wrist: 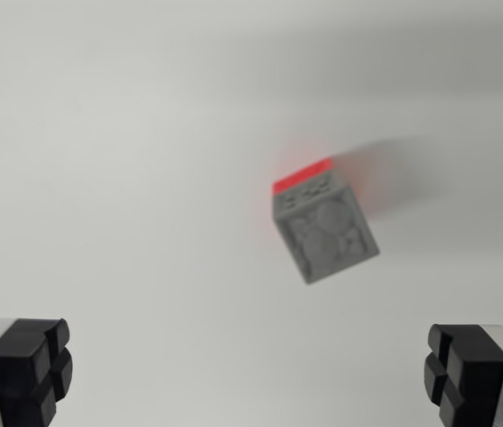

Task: Destack cube

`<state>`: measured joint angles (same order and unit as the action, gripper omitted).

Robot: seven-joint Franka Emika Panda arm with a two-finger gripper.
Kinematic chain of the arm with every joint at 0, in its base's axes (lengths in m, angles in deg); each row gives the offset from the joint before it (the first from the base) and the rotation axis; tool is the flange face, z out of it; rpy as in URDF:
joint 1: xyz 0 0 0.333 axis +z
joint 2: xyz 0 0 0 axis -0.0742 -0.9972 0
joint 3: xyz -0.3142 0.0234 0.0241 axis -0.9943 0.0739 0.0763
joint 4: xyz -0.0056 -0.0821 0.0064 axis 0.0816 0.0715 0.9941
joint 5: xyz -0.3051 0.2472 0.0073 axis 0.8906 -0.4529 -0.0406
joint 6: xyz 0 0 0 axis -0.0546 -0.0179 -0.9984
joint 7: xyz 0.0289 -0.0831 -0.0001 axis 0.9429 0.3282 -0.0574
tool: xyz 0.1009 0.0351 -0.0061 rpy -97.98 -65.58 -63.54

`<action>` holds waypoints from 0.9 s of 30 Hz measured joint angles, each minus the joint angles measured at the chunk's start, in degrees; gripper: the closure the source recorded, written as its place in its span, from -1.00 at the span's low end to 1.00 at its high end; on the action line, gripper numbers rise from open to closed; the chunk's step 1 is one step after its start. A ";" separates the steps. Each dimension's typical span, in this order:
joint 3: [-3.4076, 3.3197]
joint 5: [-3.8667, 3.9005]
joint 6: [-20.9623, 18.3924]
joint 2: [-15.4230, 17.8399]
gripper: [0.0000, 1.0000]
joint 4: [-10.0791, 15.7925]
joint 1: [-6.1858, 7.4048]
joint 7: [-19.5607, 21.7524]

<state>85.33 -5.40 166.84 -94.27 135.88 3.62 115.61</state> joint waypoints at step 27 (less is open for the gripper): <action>-0.18 0.26 3.71 0.24 -1.00 4.08 -0.59 -7.83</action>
<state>85.15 -5.14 170.56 -94.03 139.95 3.03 107.78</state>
